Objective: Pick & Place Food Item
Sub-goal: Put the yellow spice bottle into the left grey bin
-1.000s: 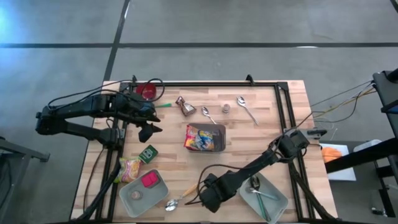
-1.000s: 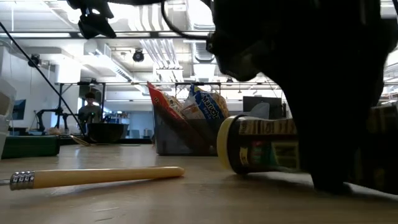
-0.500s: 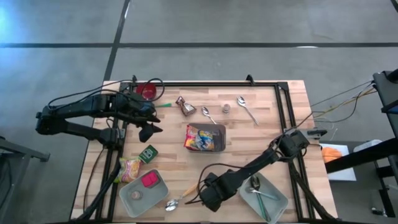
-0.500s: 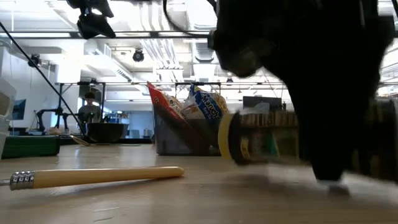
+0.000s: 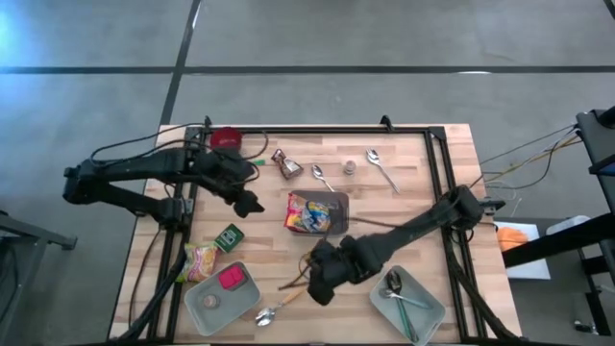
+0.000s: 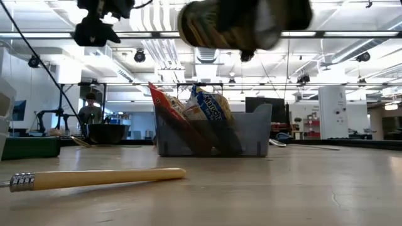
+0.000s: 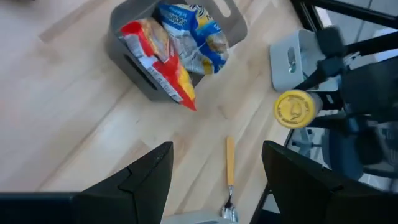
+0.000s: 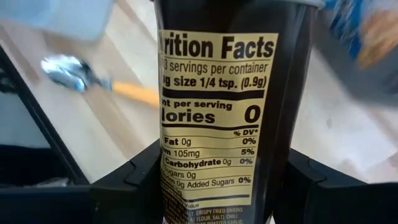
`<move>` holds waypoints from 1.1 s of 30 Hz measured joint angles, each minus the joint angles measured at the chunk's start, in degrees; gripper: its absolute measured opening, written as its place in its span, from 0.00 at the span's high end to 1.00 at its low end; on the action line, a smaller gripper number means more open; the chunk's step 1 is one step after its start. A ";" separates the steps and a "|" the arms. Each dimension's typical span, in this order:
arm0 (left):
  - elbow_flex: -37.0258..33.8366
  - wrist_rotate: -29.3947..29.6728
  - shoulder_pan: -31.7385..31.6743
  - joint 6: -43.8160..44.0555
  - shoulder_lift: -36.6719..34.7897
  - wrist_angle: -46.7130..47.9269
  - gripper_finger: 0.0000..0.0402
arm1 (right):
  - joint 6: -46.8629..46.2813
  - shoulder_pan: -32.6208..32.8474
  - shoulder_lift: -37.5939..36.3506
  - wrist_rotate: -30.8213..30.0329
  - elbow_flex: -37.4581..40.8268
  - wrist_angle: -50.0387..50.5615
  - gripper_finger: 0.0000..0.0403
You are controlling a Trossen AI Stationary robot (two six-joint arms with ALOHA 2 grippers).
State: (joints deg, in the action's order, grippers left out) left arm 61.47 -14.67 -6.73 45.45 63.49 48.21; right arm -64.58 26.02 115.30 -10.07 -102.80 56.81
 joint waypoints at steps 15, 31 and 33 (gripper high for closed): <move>0.00 -12.33 1.80 4.60 7.69 -19.02 0.38 | 7.53 -6.06 -2.68 -2.14 -0.02 -5.72 0.51; 0.00 -13.67 4.28 10.59 13.01 -26.00 0.14 | 12.53 -8.25 -3.17 -3.48 -0.02 -10.89 0.51; 0.00 -13.69 4.81 10.89 13.13 -26.41 0.11 | 12.68 -8.48 -3.65 -3.62 -0.02 -10.90 0.51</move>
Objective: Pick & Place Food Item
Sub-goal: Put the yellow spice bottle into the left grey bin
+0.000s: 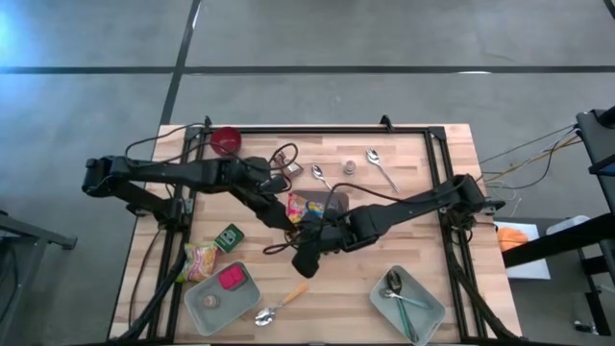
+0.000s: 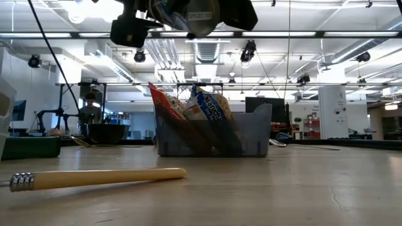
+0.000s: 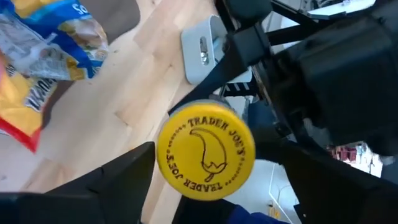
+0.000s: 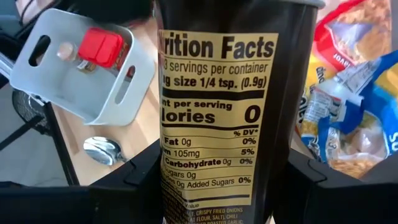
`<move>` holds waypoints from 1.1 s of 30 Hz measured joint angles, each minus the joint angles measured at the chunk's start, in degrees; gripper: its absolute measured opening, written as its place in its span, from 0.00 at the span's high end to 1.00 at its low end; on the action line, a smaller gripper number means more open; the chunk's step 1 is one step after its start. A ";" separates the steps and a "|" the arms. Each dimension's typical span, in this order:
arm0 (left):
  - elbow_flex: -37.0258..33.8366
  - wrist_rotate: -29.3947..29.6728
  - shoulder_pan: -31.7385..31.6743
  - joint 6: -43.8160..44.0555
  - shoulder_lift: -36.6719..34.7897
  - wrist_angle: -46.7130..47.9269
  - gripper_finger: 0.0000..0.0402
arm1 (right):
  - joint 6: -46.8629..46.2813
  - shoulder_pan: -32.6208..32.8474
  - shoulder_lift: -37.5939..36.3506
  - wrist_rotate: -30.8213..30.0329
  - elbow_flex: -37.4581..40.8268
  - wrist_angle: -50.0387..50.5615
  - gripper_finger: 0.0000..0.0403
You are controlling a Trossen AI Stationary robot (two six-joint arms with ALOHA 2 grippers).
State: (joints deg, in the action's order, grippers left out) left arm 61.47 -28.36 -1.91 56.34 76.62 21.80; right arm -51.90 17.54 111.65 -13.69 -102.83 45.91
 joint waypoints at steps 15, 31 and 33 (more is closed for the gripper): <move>0.02 0.72 0.74 3.75 1.20 -3.00 0.15 | 3.30 -0.55 -1.63 -1.54 -0.02 -2.67 0.51; 0.02 1.06 0.81 3.96 1.20 -2.45 0.46 | 3.69 -0.59 -1.52 -0.70 0.00 -2.41 0.49; 0.02 0.19 0.81 2.91 1.15 -2.46 0.46 | 3.40 -0.63 -1.52 0.71 -0.01 -3.06 0.39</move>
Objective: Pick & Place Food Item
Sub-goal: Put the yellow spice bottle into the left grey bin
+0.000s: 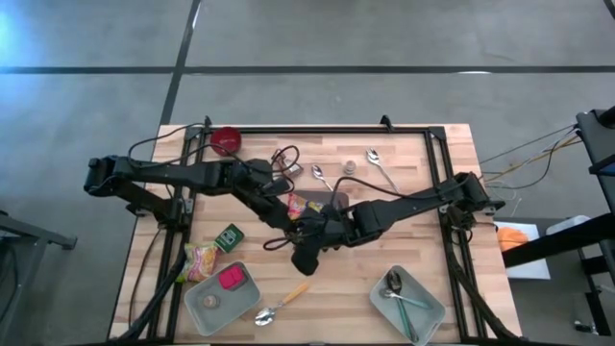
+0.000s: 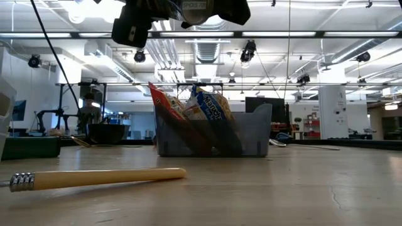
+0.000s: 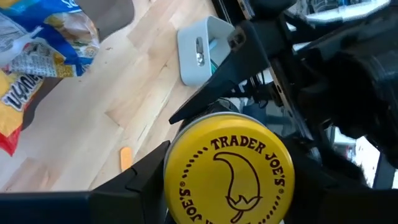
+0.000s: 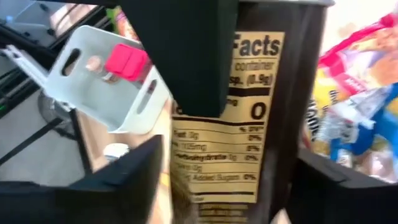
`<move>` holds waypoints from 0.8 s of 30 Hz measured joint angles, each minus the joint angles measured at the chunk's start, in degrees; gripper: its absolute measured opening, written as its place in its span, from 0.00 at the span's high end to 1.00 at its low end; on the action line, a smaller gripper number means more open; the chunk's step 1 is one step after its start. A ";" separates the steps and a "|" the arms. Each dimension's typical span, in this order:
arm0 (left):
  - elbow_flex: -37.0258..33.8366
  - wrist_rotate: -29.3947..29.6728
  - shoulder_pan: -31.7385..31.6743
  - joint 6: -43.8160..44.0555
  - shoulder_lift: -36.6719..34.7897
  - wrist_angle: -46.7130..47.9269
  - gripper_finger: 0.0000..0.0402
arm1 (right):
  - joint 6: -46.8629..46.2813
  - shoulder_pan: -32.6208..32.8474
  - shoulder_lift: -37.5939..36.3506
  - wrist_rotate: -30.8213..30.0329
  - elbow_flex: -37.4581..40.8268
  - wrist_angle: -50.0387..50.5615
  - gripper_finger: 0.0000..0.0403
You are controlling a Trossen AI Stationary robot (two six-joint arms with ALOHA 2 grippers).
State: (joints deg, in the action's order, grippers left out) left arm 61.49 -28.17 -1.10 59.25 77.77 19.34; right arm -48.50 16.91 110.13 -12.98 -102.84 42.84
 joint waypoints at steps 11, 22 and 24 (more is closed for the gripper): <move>0.07 -0.46 0.76 -20.53 -4.79 13.15 0.46 | -2.25 -0.01 -0.04 0.99 -0.05 0.05 0.03; 0.09 11.21 14.29 -33.21 -16.51 29.14 0.46 | 0.70 0.10 -0.11 10.32 -0.05 0.16 0.02; 0.09 13.98 19.28 -33.58 -17.32 30.54 0.46 | 0.75 0.10 -0.11 12.12 -0.05 0.06 0.02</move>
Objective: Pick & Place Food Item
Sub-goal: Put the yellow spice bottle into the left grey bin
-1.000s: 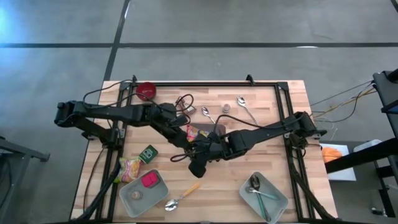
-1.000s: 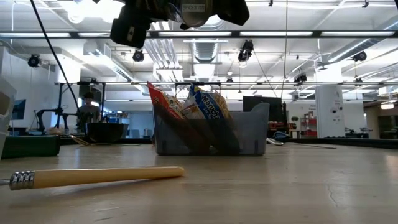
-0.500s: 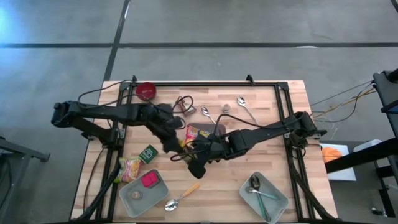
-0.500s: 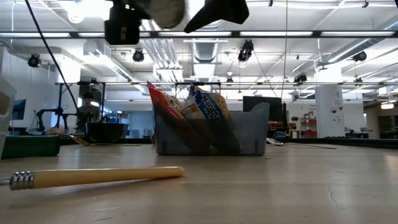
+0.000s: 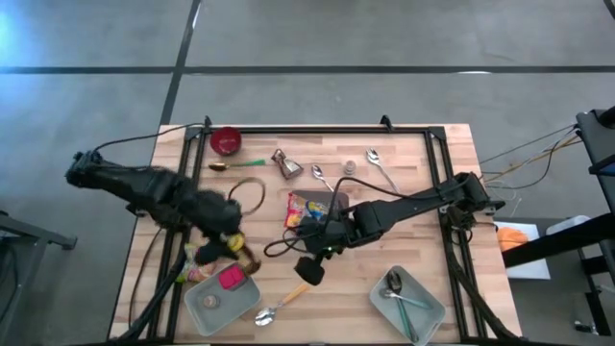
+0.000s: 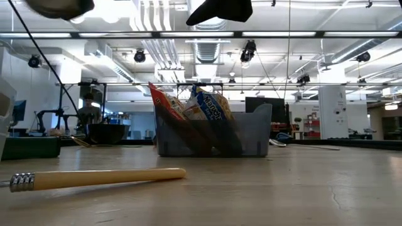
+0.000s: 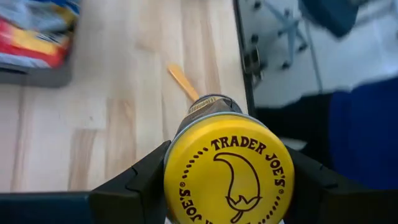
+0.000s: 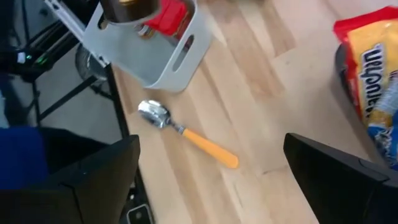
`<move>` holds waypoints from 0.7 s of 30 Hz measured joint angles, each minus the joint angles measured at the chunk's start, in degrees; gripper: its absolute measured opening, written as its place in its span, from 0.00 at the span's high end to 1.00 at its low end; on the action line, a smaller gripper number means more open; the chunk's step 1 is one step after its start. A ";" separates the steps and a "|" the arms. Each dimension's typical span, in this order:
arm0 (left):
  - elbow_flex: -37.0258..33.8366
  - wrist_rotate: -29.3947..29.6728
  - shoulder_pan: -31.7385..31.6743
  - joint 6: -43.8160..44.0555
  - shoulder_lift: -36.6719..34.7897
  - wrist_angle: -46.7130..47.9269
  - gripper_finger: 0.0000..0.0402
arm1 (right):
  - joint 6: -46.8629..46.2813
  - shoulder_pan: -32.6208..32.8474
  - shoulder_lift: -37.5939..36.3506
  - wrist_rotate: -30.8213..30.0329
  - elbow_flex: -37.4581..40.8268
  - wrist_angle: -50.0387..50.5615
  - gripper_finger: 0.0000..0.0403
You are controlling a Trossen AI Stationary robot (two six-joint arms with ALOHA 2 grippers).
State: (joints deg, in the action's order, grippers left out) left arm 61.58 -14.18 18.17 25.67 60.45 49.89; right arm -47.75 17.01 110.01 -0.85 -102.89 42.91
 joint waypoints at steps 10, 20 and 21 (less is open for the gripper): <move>0.02 13.17 17.64 1.74 3.34 3.98 0.46 | 0.00 -0.03 -0.02 5.84 0.00 -0.01 0.02; 0.02 12.70 18.81 13.60 11.39 3.18 0.46 | -3.56 -0.10 -0.26 12.10 0.02 0.58 0.02; 0.02 12.73 18.97 14.80 12.14 2.85 0.46 | -4.45 -0.09 -0.54 11.74 0.02 0.78 0.02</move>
State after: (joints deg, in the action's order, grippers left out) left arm 61.60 -1.45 37.14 40.47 72.59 52.74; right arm -52.20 16.92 109.47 10.89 -102.87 43.68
